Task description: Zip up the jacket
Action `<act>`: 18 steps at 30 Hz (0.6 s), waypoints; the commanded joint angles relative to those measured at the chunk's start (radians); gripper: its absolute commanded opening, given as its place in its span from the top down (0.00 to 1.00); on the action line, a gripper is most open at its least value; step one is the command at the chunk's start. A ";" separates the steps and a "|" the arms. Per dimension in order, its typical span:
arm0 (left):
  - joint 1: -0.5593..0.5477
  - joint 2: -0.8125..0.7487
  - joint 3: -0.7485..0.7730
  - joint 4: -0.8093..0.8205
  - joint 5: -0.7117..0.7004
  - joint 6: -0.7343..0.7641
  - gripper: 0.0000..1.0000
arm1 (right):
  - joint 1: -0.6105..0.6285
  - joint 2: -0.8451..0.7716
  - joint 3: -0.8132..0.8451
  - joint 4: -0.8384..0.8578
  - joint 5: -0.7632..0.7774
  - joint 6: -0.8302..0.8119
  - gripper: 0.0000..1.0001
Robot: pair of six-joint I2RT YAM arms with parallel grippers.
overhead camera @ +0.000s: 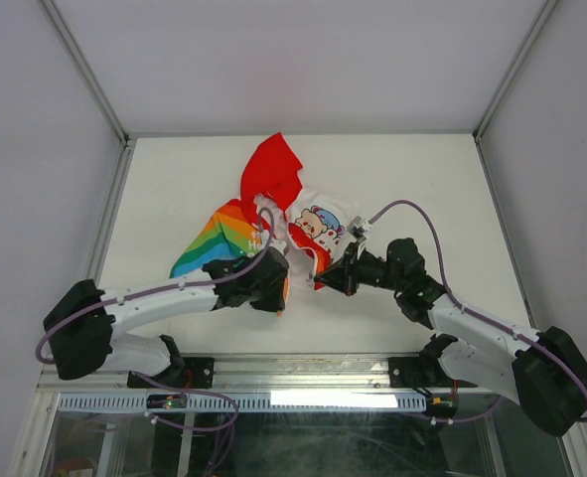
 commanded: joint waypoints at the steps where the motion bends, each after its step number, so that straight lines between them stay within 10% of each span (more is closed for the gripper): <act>1: 0.110 -0.216 -0.092 0.318 0.103 0.077 1.00 | -0.030 -0.037 0.036 0.012 0.010 -0.013 1.00; 17: 0.377 -0.374 -0.456 1.293 0.560 0.105 1.00 | -0.076 0.042 0.135 0.024 0.010 -0.013 1.00; 18: 0.383 -0.366 -0.474 1.348 0.581 0.097 1.00 | -0.076 0.048 0.133 0.043 -0.189 -0.031 1.00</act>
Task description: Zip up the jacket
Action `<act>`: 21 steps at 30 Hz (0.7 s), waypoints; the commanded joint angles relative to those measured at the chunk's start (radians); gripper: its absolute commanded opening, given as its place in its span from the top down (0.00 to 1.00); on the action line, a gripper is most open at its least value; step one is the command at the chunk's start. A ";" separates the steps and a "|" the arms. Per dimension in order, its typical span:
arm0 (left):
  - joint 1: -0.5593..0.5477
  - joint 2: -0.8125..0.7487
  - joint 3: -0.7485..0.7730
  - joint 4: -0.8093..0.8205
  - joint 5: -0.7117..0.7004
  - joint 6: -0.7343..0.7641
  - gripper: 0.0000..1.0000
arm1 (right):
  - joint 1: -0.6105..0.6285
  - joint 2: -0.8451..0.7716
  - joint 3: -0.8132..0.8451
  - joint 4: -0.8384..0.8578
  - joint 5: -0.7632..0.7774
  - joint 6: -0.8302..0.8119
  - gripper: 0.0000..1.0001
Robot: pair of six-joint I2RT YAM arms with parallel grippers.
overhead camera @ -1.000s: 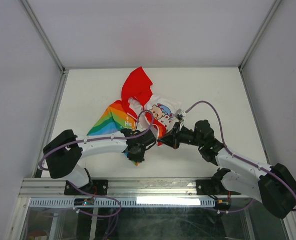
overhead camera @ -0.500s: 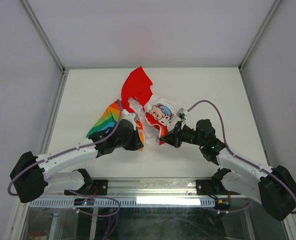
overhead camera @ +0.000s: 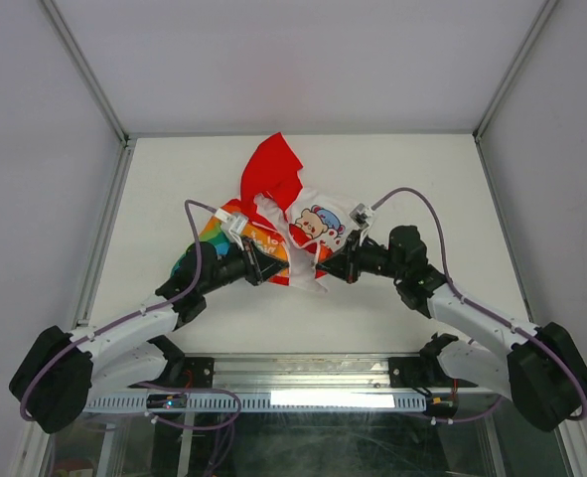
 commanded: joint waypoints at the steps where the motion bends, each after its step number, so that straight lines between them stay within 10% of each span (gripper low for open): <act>1: 0.037 0.026 -0.062 0.462 0.179 -0.020 1.00 | -0.004 0.029 0.045 0.131 -0.230 -0.021 1.00; 21: 0.050 0.107 -0.098 0.777 0.324 -0.055 1.00 | 0.057 0.102 0.068 0.279 -0.324 -0.010 1.00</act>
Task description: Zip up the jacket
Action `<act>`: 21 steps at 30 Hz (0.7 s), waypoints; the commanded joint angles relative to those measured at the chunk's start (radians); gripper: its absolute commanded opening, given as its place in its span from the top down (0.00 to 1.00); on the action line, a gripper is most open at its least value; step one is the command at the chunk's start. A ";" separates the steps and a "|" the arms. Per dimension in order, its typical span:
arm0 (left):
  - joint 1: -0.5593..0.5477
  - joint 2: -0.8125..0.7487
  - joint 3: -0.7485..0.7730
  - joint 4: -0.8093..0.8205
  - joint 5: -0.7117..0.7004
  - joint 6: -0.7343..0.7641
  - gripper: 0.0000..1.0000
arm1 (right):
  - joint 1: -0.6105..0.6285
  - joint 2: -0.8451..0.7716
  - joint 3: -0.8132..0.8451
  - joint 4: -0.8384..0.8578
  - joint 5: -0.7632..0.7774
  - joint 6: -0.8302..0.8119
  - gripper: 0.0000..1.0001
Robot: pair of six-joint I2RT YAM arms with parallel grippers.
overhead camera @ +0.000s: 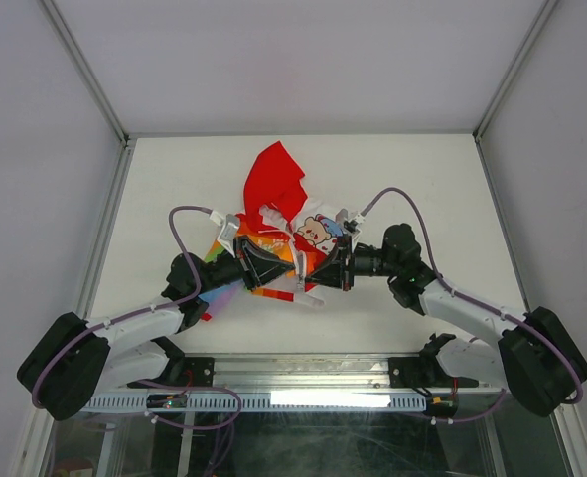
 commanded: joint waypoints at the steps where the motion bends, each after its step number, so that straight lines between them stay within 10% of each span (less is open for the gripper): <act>1: 0.008 0.012 0.018 0.125 0.051 -0.003 1.00 | 0.019 0.011 0.054 0.082 -0.023 -0.010 1.00; 21: 0.008 0.000 0.016 0.109 0.036 0.012 1.00 | 0.026 0.015 0.041 0.146 -0.042 -0.006 1.00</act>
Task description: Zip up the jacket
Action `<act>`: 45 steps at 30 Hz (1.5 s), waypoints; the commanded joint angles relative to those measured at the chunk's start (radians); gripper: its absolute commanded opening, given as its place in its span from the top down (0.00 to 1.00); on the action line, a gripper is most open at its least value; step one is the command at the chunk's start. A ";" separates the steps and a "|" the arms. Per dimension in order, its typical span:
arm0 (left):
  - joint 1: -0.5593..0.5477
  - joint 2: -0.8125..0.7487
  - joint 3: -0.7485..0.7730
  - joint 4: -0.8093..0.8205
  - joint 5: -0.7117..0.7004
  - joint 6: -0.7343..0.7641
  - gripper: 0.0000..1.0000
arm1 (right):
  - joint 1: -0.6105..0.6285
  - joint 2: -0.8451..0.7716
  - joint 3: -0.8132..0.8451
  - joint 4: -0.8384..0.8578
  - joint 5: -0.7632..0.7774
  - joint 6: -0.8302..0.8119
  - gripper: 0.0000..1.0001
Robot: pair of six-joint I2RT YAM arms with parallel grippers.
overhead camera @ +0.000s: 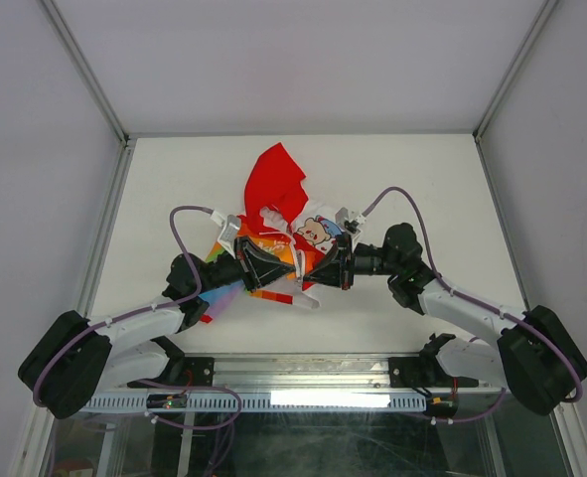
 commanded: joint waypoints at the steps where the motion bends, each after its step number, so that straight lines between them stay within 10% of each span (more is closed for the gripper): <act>1: 0.009 -0.020 0.016 0.068 -0.011 0.017 1.00 | 0.009 0.004 0.031 0.075 -0.022 -0.003 1.00; 45: 0.008 -0.068 0.007 -0.033 -0.045 0.078 1.00 | 0.012 -0.025 0.029 0.068 0.024 0.008 1.00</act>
